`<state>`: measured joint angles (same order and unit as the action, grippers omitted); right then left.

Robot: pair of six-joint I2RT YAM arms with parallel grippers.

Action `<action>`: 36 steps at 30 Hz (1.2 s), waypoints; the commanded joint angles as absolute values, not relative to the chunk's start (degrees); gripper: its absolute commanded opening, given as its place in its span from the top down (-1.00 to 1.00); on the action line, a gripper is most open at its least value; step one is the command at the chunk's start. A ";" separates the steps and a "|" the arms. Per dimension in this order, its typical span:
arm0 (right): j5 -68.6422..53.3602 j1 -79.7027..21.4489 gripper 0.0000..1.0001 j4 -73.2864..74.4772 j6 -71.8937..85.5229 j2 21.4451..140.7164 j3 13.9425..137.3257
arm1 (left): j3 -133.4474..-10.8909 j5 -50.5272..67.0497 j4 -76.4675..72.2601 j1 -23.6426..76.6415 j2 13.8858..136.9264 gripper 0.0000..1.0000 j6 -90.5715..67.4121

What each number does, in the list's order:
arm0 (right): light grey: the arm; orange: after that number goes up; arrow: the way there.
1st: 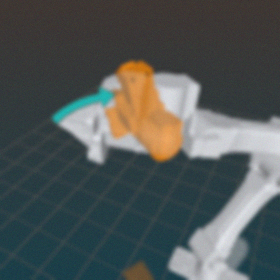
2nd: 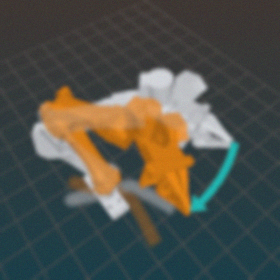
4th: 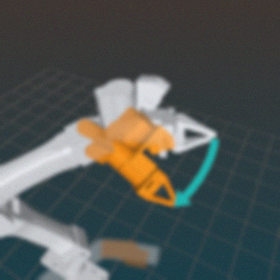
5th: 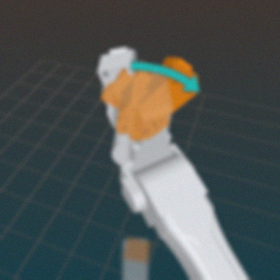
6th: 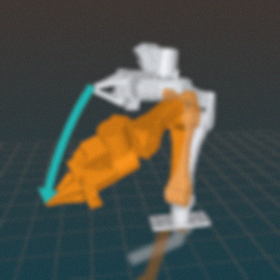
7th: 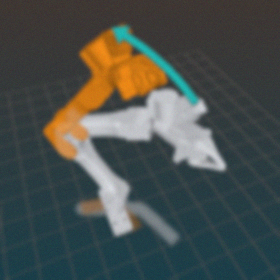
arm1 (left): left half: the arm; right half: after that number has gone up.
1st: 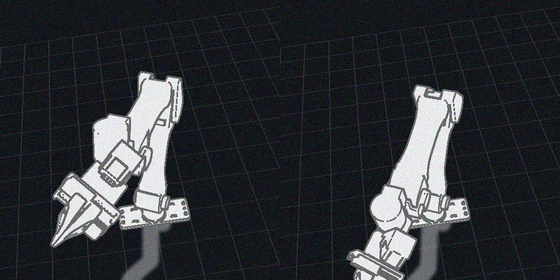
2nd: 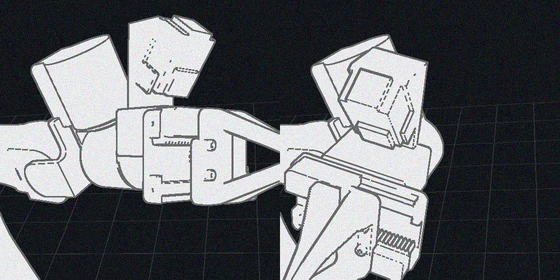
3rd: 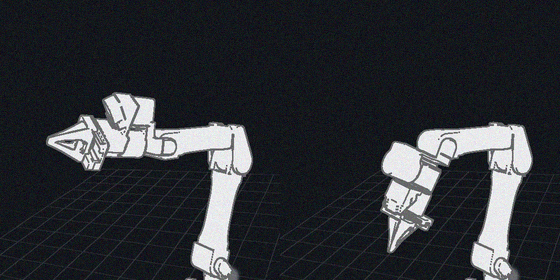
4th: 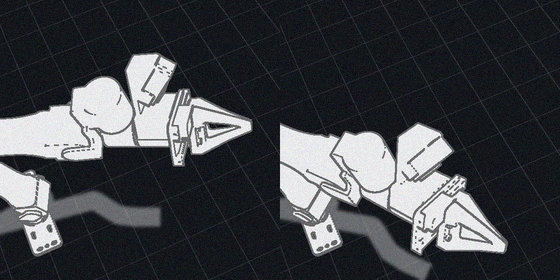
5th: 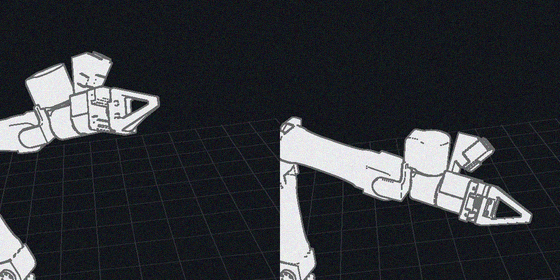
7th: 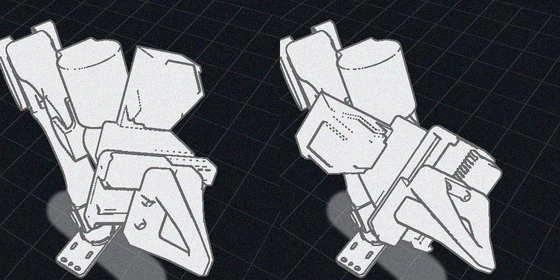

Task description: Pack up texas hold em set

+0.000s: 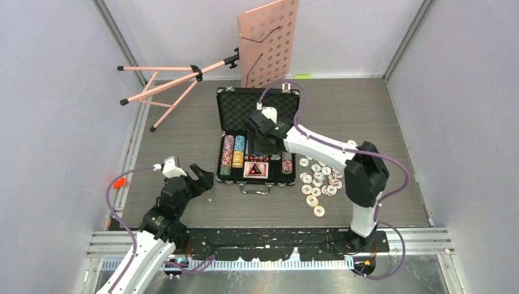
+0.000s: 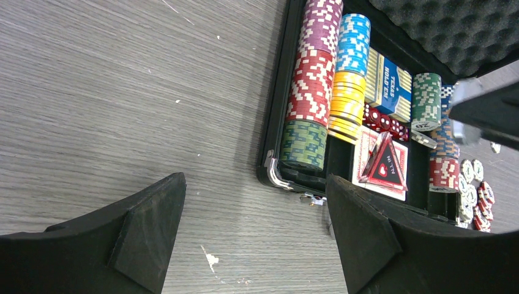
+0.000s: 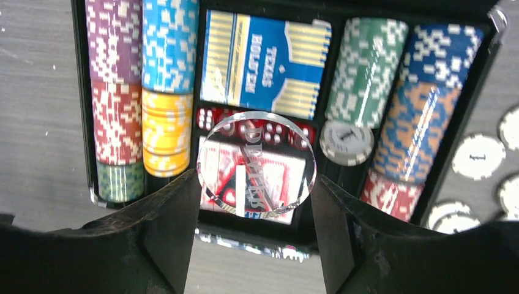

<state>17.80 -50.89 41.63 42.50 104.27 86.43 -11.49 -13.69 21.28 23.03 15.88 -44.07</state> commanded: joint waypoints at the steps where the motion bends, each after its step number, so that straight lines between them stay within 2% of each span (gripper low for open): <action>1: 16.42 -49.06 -0.10 40.96 38.12 109.99 93.95 | -11.59 -13.63 18.78 23.12 16.08 -0.74 -42.98; 9: 15.06 -46.61 -0.16 40.96 36.24 117.56 100.40 | -11.56 -13.45 18.78 23.12 16.11 -0.74 -43.03; 10: 14.49 -46.35 -0.31 40.96 36.17 118.33 100.69 | -11.55 -13.45 18.76 23.13 16.16 -0.74 -42.99; 11: 14.23 -46.25 -0.56 40.96 36.20 118.67 101.09 | -11.52 -13.45 18.73 23.12 16.17 -0.74 -42.98; 13: 13.80 -46.07 -0.84 40.83 36.07 118.83 101.01 | -11.54 -13.36 18.72 23.14 16.17 -0.75 -42.98; 15: 13.70 -46.06 -0.92 40.16 35.92 117.93 100.07 | -11.54 -13.30 18.68 23.12 16.17 -0.76 -42.98; 20: 15.85 -46.05 -0.94 39.21 35.08 111.53 94.80 | -11.51 -12.57 18.35 23.12 16.45 -0.80 -42.85; 28: 20.96 -45.74 -0.86 38.95 35.16 93.44 76.29 | -11.81 -8.70 16.82 23.12 17.99 -0.82 -40.89; 36: 23.59 -41.26 -0.67 43.15 40.66 79.37 59.19 | -11.78 -3.23 14.64 23.12 19.38 -0.82 -38.35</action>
<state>20.86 -43.79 40.80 37.26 83.53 65.69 -11.49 -6.98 18.72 23.03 18.33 -40.73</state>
